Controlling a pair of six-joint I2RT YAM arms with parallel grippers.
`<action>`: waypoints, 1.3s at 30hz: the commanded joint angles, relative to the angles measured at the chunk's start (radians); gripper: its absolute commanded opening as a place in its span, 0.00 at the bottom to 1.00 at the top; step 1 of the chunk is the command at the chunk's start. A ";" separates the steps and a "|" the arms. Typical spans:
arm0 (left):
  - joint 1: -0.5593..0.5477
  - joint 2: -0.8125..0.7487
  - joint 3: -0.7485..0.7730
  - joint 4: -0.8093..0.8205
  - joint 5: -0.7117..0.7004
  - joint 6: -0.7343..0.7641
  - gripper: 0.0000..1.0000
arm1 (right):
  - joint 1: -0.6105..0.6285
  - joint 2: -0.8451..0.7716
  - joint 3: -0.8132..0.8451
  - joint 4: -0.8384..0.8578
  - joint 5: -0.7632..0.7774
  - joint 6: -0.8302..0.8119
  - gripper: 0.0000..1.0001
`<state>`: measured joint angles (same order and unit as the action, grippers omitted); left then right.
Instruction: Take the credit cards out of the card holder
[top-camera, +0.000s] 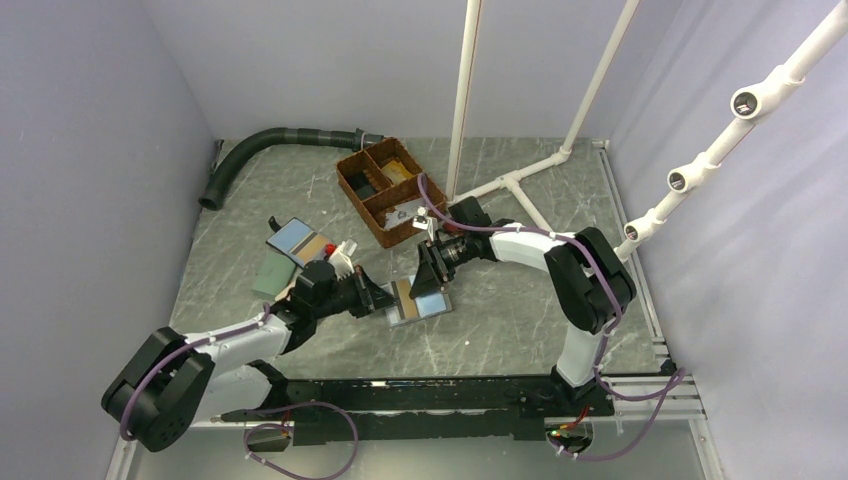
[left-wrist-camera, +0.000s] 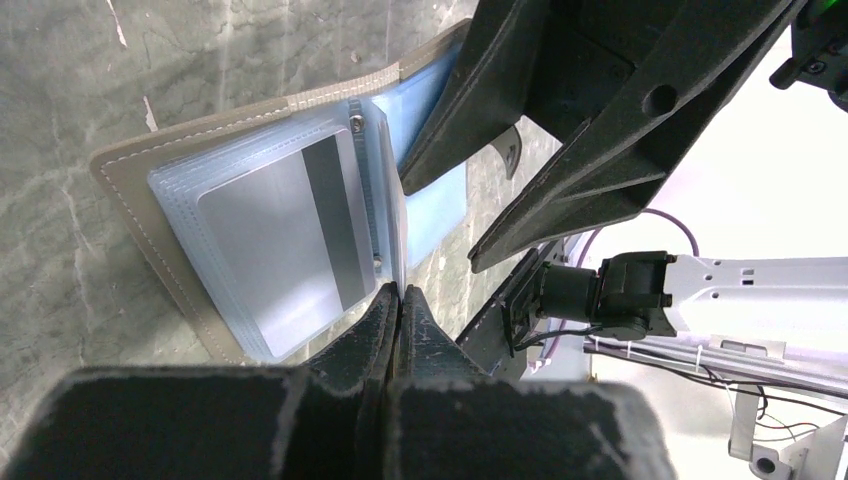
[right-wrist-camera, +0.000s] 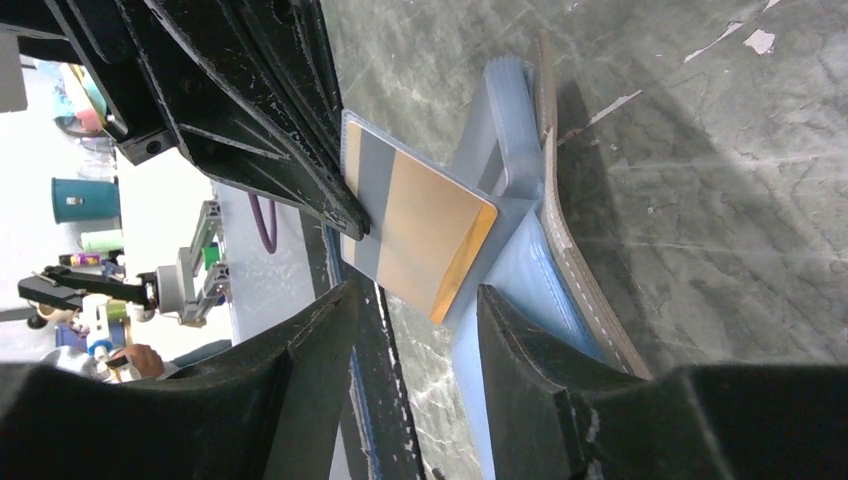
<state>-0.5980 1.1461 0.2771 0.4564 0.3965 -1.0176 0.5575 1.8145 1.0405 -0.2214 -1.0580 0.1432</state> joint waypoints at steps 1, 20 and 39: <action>0.009 -0.058 -0.002 0.118 0.010 -0.021 0.00 | 0.001 0.000 -0.002 0.036 -0.007 0.008 0.53; 0.014 -0.046 -0.010 0.281 0.001 -0.068 0.00 | -0.004 0.013 0.008 0.150 -0.190 0.132 0.47; 0.015 -0.039 -0.007 0.179 -0.022 -0.074 0.00 | -0.011 0.011 0.000 0.268 -0.304 0.229 0.24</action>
<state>-0.5762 1.1099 0.2394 0.6304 0.3771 -1.0939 0.5091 1.8328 1.0214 -0.0246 -1.2335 0.3378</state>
